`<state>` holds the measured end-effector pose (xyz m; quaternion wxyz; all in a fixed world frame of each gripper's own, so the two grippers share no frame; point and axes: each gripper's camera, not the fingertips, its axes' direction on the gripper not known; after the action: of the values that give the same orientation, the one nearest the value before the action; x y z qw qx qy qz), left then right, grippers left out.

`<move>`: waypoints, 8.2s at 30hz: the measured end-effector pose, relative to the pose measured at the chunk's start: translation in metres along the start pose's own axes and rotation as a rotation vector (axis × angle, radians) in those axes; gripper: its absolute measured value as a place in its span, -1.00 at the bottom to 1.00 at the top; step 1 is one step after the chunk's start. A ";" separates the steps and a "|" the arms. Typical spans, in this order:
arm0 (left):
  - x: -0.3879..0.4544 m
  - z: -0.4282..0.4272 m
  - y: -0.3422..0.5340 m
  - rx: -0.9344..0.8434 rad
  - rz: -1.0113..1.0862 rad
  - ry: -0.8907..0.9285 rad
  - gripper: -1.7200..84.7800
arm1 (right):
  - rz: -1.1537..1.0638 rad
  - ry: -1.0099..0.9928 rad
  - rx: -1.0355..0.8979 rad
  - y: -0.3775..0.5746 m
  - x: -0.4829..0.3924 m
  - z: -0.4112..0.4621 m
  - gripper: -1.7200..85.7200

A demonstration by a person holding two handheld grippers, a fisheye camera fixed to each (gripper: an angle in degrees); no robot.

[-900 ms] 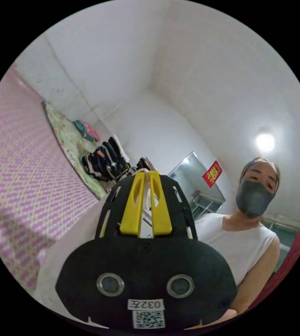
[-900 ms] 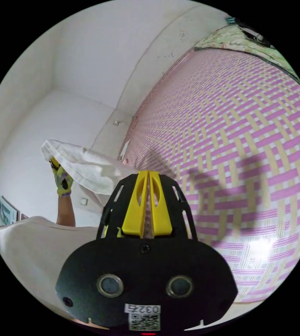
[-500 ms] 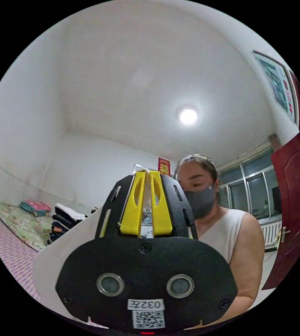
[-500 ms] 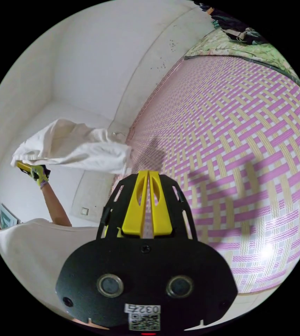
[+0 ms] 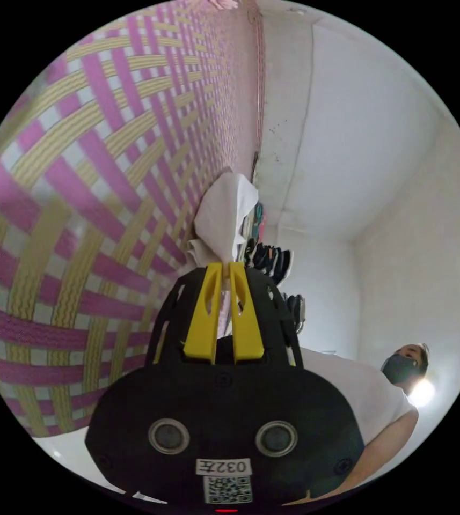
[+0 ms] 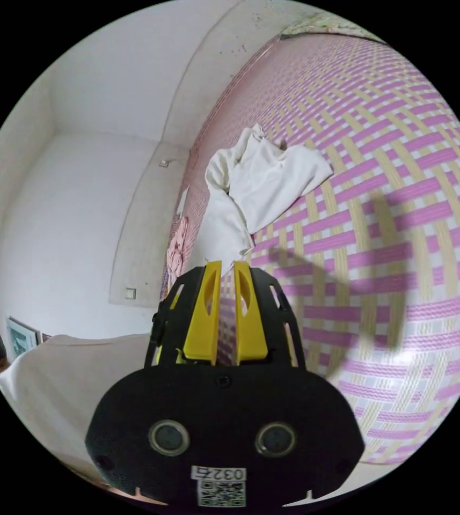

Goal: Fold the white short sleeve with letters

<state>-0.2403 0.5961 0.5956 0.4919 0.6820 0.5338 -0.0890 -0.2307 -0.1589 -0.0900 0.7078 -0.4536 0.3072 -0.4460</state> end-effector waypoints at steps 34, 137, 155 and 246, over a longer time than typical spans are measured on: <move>0.178 0.225 -0.006 -0.076 0.807 -0.535 -0.76 | -0.295 0.212 -0.260 -0.131 -0.154 0.158 -0.87; 0.437 0.010 0.131 0.261 1.169 0.323 -0.99 | -0.743 -0.549 0.581 -0.001 -0.056 -0.349 -0.98; 0.409 0.067 -0.147 0.280 0.620 0.172 -0.98 | -0.509 -0.238 0.442 -0.256 -0.150 -0.235 -0.98; 0.151 0.133 -0.172 -0.096 0.525 -0.767 -0.80 | 0.052 0.511 0.046 0.114 -0.248 0.061 -0.98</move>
<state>-0.2647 0.5822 0.3322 0.6908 0.6882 0.1261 -0.1823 -0.2423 0.1109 -0.1625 0.6285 -0.3021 0.4773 -0.5347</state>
